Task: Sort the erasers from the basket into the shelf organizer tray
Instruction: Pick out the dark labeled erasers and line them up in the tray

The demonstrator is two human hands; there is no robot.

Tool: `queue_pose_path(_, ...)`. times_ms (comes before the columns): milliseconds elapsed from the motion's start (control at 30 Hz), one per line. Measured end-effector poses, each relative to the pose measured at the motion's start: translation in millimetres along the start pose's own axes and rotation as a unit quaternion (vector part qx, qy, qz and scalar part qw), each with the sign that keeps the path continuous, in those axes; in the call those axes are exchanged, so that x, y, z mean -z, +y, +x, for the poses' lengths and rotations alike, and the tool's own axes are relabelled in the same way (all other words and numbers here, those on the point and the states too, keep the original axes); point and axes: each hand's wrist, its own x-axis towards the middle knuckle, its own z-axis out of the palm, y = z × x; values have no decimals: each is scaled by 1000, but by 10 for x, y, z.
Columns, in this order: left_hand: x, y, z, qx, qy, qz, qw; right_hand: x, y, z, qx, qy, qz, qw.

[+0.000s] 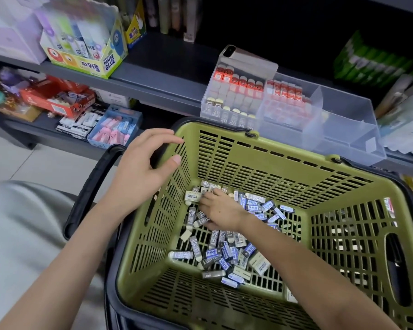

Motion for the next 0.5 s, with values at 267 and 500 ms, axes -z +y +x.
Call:
queue_pose_path(267, -216, 246, -166, 51, -21, -162, 985, 898, -138, -361, -294, 308, 603, 675)
queue_pose_path(500, -612, 438, -142, 347, -190, -528, 751, 1553, -201, -634, -247, 313, 633, 663)
